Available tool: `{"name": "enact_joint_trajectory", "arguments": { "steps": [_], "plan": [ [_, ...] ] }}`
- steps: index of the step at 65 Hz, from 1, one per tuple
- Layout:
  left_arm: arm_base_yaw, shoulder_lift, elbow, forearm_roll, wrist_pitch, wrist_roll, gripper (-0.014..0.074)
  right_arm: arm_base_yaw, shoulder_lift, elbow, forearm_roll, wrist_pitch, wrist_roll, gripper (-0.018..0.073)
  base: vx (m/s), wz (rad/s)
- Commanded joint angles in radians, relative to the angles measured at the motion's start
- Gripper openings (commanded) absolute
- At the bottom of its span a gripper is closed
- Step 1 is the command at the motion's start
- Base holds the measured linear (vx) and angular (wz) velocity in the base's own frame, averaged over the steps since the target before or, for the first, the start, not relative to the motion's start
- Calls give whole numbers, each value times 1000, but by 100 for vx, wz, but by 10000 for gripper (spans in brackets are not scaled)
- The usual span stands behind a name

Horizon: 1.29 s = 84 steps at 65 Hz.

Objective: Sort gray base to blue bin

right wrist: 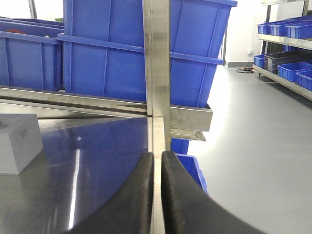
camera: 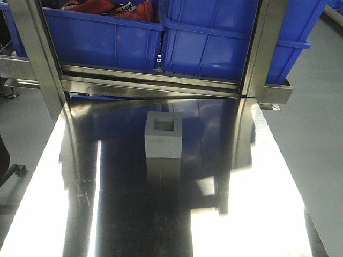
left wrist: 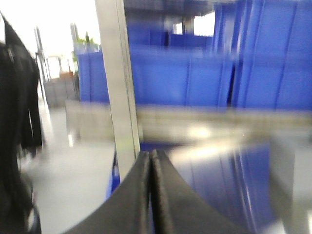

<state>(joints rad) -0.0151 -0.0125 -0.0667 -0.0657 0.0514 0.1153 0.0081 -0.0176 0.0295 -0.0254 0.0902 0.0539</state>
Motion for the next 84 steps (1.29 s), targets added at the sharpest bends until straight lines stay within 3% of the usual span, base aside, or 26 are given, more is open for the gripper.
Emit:
{"name": "enact_joint_trajectory", "arguments": {
  "steps": [1, 17, 29, 35, 43, 56, 61, 75, 84],
  "plan": [
    [1, 58, -162, -4, -51, -4, -6, -4, -8, 1, -6, -74, -7, -4, 0, 0],
    [1, 385, -467, -4, 328, -4, -6, -4, -8, 1, -6, -74, -7, -4, 0, 0],
    [1, 509, -509, -32, 348, -4, 0, -4, -8, 1, -6, -74, -7, -4, 0, 0],
    [1, 512, -509, -62, 351, -4, 48, -4, -8, 1, -6, -74, -7, -4, 0, 0],
    [1, 512, -509, -83, 353, -4, 226, -4, -8, 1, -6, -74, -7, -4, 0, 0],
    [1, 512, -509, -83, 353, -4, 647, -4, -8, 1, -6, -74, -7, -4, 0, 0],
    [1, 512, -509, -83, 353, -4, 734, -4, -8, 1, -6, -74, -7, -4, 0, 0],
    [1, 514, -511, -105, 288, -1, 697, -4, -8, 1, -6, -74, -7, -4, 0, 0],
    [0, 577, -548, -136, 287, 103, 652, -4, -8, 1, -6, -74, -7, -4, 0, 0]
  ]
}}
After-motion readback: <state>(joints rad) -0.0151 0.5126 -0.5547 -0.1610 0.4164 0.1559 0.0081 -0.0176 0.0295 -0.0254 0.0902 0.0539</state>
